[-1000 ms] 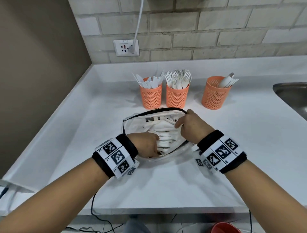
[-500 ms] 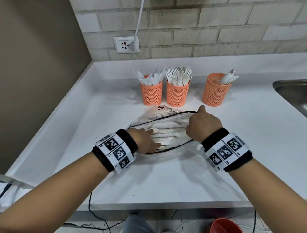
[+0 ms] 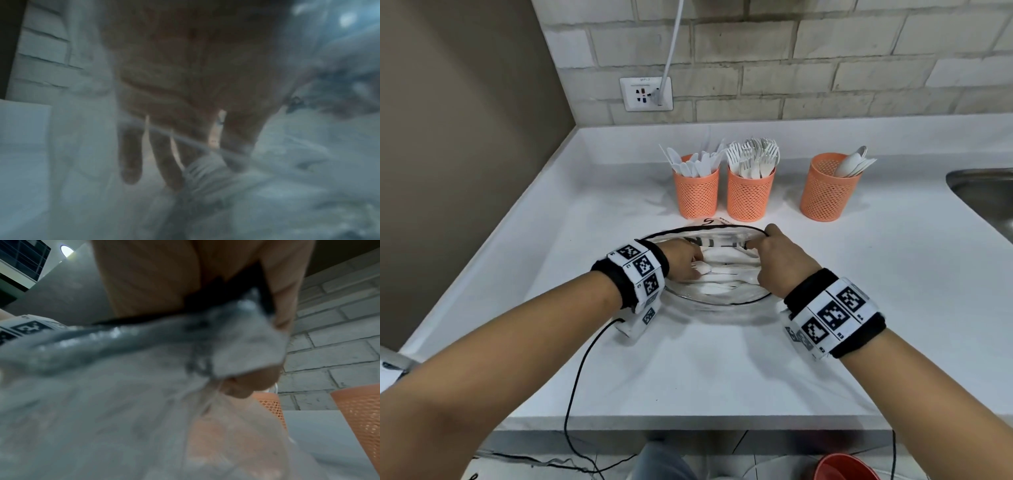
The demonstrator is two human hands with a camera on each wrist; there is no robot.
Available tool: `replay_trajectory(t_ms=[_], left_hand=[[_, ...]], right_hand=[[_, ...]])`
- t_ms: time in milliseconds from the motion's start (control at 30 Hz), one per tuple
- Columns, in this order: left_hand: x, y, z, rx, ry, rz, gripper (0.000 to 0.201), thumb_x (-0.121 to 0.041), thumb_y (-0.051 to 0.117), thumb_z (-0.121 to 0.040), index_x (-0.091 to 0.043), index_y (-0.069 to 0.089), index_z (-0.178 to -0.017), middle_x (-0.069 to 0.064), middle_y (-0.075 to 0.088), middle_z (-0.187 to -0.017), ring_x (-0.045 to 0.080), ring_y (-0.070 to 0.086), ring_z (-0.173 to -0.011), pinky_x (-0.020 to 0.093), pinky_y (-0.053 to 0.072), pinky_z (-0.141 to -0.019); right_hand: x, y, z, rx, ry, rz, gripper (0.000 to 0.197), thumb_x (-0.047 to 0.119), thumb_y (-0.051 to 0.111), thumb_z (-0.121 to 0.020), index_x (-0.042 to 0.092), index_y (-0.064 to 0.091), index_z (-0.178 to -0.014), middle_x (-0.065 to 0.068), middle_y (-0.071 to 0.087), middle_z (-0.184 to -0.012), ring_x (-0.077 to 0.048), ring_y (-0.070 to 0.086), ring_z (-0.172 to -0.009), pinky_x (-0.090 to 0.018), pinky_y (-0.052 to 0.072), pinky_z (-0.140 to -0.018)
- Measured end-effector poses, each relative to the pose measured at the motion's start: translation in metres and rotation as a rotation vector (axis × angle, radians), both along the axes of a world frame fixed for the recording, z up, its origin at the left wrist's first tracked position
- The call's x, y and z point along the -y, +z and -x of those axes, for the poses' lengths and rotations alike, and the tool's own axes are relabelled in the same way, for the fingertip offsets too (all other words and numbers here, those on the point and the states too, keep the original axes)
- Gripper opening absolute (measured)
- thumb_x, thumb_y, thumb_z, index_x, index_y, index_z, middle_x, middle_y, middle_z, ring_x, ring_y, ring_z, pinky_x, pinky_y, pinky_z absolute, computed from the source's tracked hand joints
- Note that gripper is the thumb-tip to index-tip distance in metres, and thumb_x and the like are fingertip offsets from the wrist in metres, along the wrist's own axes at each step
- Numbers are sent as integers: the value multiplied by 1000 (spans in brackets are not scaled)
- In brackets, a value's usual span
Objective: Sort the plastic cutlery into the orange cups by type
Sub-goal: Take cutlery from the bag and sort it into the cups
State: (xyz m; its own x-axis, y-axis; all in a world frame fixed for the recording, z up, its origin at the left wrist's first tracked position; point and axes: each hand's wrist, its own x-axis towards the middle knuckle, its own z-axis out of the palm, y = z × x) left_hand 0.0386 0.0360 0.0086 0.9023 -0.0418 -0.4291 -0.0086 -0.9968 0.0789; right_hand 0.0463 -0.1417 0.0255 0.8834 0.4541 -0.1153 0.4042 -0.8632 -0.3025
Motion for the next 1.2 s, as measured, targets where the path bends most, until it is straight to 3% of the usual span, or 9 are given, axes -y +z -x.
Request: replay_trajectory(t_ms=[267,400,533,600,733,833,967,1100,1200], left_hand=[[13,35,13,437,-7,272,20,-16,56,-89,-15,67,-106,5,67,-106,23,61,-100,22,42,-81],[34,65,34,738,-17,460,22,-17,59,-89,-18,67,-109,3,69,-99,18,61,-85,25,47,-82],[40,100,41,1039,-32,597,20,-5,52,-90,-7,61,-108,-3,61,-92,2,49,-70,2,34,-69],[37,119,36,1117,18,629,20,-4,50,-91,-7,60,-108,-12,54,-84,-6,46,-65,-1,34,-66],[29,154,4,1131,91,636,18,-7,49,-93,-9,59,-108,-13,51,-77,2,50,-64,21,47,-70],[27,171,-30,1095,110,598,19,-7,47,-94,-8,59,-109,-2,53,-89,14,53,-76,25,49,-75],[27,172,-75,1006,156,470,25,-3,42,-94,-10,59,-111,0,52,-99,12,50,-87,21,42,-74],[28,162,-103,835,202,389,33,2,38,-93,-9,60,-114,1,48,-96,16,48,-87,21,38,-70],[30,156,-115,761,193,366,34,3,40,-91,-7,62,-115,3,59,-93,24,57,-101,23,42,-79]], right_hand=[[6,1,-11,69,-58,-105,53,-10,48,-79,11,52,-127,-12,37,-121,-36,59,-91,-37,50,-89],[11,6,-28,105,-120,-141,54,-8,52,-78,13,52,-128,-13,34,-121,-36,59,-89,-39,50,-90],[15,3,-38,73,-135,-127,56,-7,53,-77,16,53,-129,-12,34,-122,-31,56,-85,-36,49,-91],[17,1,-40,42,-134,-125,57,-8,52,-77,16,53,-129,-12,35,-124,-33,58,-90,-37,49,-93],[18,-2,-44,-19,-113,-86,56,-8,52,-78,15,53,-129,-12,37,-126,-32,60,-98,-35,48,-95],[17,-3,-45,-42,-121,-81,55,-6,53,-79,17,53,-129,-10,37,-125,-31,59,-102,-37,48,-96],[16,-5,-47,-54,-124,-71,54,-5,52,-79,18,54,-128,-9,37,-125,-30,59,-103,-37,48,-96],[15,-5,-48,-72,-119,-50,52,-5,49,-81,16,54,-128,-9,37,-126,-31,60,-103,-37,50,-93],[15,-5,-50,-74,-114,-38,52,-5,49,-81,17,54,-127,-8,37,-125,-31,60,-103,-36,51,-90]])
